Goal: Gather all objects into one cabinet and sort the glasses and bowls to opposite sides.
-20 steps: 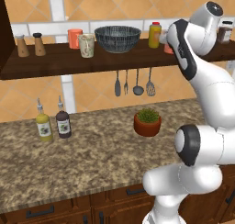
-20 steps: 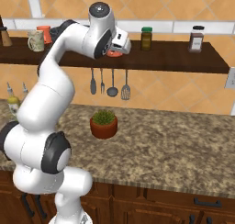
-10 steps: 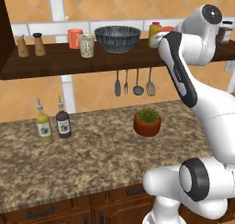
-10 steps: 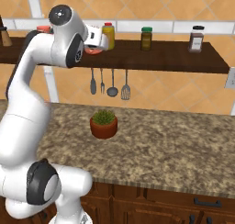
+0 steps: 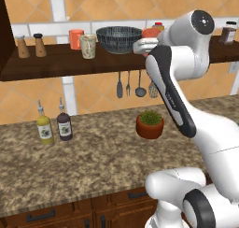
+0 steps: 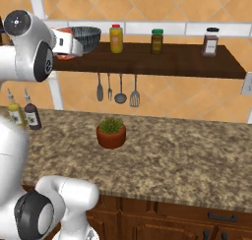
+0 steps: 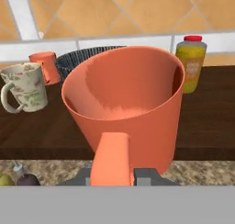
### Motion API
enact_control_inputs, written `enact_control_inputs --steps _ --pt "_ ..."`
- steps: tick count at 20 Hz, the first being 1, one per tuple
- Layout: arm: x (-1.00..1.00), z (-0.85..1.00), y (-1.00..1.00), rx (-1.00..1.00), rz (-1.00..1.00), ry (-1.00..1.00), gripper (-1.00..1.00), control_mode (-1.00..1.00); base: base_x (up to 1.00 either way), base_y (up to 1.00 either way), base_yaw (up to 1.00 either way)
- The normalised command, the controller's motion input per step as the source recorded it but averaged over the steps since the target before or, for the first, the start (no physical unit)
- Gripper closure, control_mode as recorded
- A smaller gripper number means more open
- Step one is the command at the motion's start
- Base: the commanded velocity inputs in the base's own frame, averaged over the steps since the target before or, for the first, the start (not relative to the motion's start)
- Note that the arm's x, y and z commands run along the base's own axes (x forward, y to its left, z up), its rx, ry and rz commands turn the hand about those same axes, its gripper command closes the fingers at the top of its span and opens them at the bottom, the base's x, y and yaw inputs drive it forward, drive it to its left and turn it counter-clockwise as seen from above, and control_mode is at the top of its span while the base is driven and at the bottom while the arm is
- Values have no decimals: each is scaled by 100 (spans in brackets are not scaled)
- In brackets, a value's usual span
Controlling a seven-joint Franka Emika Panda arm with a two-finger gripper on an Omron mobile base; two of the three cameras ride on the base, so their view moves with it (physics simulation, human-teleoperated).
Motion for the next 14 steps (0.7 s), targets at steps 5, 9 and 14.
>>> enact_control_inputs --steps 5,9,14 --pt "-31 2 81 8 8 3 100 -100 0 0 0" --pt "-14 0 96 6 11 6 100 -100 0 0 0" --pt "0 0 96 4 13 6 100 -100 0 0 0"
